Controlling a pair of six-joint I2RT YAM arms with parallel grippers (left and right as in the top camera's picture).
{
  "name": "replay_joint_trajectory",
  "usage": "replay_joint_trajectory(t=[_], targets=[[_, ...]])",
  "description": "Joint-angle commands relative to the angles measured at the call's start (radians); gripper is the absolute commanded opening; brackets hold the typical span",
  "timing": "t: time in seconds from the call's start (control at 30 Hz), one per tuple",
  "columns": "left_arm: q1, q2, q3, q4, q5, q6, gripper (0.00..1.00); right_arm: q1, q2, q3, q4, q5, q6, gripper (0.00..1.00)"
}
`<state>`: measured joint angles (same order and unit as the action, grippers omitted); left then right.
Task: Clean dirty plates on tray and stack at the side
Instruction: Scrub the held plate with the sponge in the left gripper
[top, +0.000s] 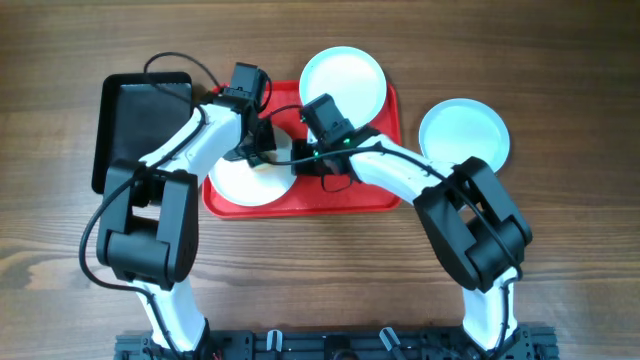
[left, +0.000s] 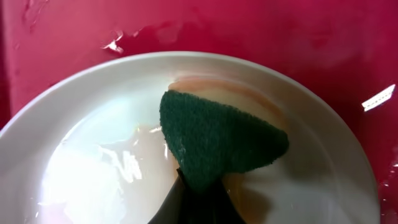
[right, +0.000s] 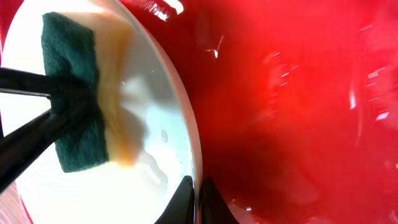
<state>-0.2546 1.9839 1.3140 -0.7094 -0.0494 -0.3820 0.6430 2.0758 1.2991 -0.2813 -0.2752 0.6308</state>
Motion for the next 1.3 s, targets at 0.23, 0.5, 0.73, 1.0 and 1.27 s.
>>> replay_joint_trajectory(t=[0.23, 0.5, 0.73, 1.0, 1.27], targets=[[0.036, 0.043, -0.023, -0.062, 0.496, 0.322, 0.04, 0.008, 0.015, 0.004, -0.015, -0.056, -0.029, 0.04], [0.035, 0.043, -0.023, -0.074, 0.628, 0.458, 0.04, 0.008, 0.015, 0.004, -0.015, -0.055, -0.029, 0.04], [0.035, 0.043, -0.023, -0.064, 0.027, 0.151, 0.04, 0.008, 0.015, 0.004, -0.014, -0.055, -0.029, 0.04], [0.035, 0.043, -0.023, -0.061, -0.431, -0.070, 0.04, 0.008, 0.015, 0.004, -0.014, -0.055, -0.029, 0.04], [0.035, 0.043, -0.023, -0.254, -0.129, -0.198, 0.04, 0.007, 0.015, 0.004, -0.014, -0.051, -0.027, 0.04]])
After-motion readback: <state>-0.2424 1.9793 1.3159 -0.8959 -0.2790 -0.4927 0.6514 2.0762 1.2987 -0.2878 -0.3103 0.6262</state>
